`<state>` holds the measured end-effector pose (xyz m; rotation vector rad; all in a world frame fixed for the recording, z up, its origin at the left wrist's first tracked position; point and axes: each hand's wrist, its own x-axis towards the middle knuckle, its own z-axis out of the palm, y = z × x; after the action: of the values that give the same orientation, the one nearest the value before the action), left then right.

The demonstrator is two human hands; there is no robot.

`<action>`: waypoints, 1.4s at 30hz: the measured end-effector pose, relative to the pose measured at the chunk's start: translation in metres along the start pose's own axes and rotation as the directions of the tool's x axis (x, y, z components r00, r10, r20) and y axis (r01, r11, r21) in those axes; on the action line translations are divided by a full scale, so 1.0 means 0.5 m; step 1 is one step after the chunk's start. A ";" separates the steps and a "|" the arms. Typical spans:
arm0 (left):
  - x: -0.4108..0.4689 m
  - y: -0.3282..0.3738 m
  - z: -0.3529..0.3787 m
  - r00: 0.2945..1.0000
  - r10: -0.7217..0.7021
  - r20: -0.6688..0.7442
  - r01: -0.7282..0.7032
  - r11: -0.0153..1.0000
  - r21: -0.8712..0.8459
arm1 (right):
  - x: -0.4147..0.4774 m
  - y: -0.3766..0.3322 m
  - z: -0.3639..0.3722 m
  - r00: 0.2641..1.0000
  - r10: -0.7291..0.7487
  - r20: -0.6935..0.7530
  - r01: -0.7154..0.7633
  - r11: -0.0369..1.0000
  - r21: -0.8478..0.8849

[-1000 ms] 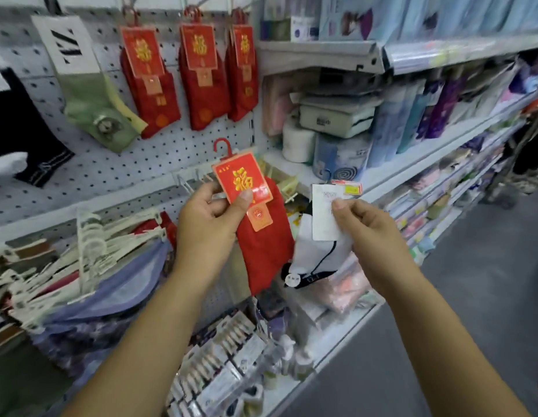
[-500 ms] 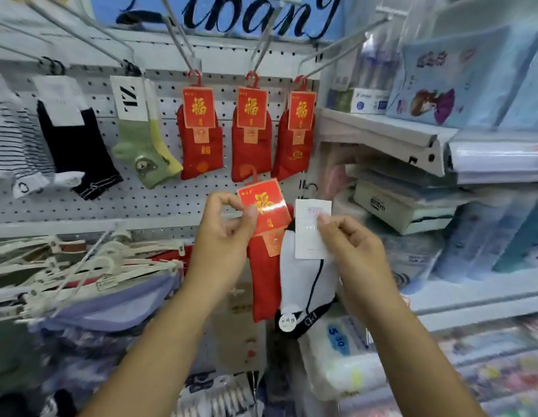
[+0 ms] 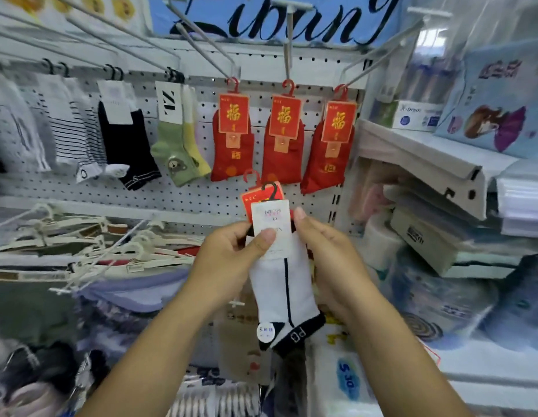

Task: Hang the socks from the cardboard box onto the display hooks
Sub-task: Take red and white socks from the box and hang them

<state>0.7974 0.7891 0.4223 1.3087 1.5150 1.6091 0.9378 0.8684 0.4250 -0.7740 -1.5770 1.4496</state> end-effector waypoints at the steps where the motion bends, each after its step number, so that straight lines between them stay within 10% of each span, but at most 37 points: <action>1: 0.007 0.001 -0.009 1.000 -0.014 -0.012 0.014 1.000 -0.003 | 0.002 -0.006 0.004 0.997 0.060 0.038 -0.062 0.997 0.039; 14: 0.135 0.060 -0.123 0.971 -0.033 -0.236 -0.007 0.986 -0.167 | 0.175 -0.100 0.027 0.875 -0.309 -0.374 0.354 0.934 0.056; 23: 0.157 0.013 -0.197 0.928 -0.113 -0.354 0.050 0.982 -0.183 | 0.174 -0.052 -0.017 0.767 -0.226 -0.601 0.298 0.954 0.022; 42: 0.141 0.017 -0.160 0.952 -0.142 -0.269 0.075 0.966 -0.246 | 0.276 -0.102 0.024 0.774 -0.445 -0.450 0.360 0.894 -0.266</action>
<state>0.7012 0.8181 0.4590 0.8784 1.4766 1.8986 0.8689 0.9760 0.4986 -0.7684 -1.3509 0.7278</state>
